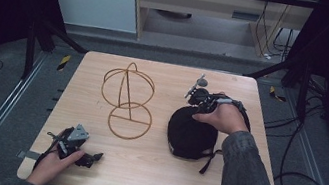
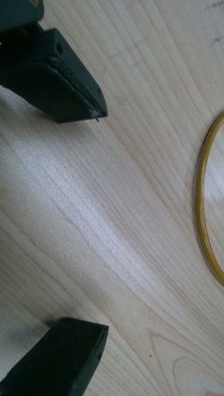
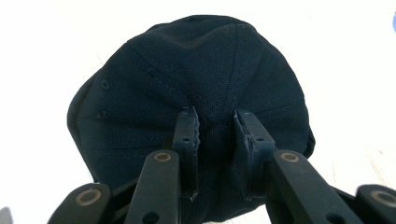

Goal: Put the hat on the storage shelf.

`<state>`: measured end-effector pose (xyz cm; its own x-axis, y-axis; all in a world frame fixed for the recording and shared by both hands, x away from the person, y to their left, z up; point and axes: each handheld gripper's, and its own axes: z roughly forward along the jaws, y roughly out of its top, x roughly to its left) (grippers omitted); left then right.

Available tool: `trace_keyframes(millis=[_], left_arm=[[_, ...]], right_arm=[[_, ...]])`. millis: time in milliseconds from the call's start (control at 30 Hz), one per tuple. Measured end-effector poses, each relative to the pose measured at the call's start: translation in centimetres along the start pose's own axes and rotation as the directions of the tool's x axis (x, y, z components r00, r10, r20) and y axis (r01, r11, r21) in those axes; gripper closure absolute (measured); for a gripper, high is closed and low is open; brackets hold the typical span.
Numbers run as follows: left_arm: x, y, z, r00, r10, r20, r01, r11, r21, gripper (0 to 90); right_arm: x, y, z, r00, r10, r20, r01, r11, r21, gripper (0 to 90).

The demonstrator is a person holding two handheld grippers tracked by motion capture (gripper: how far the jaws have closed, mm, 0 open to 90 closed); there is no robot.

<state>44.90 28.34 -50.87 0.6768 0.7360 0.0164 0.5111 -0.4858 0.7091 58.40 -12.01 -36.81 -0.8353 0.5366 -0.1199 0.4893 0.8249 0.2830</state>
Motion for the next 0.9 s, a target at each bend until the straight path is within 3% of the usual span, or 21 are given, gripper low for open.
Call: trace_keyframes(millis=[367,900], left_arm=[[-0.1,0.0,0.0,1.0,-0.001,-0.002,0.001,1.0,-0.002,0.0],[-0.1,0.0,0.0,1.0,-0.001,-0.002,0.001,1.0,-0.003,0.0]], right_arm=[[0.6,-1.2,-3.4,1.0,0.007,0.007,-0.006,0.994,-0.105,73.0],[2.3,-1.1,-6.7,0.9995,-0.011,0.031,0.017,0.981,-0.195,73.5]])
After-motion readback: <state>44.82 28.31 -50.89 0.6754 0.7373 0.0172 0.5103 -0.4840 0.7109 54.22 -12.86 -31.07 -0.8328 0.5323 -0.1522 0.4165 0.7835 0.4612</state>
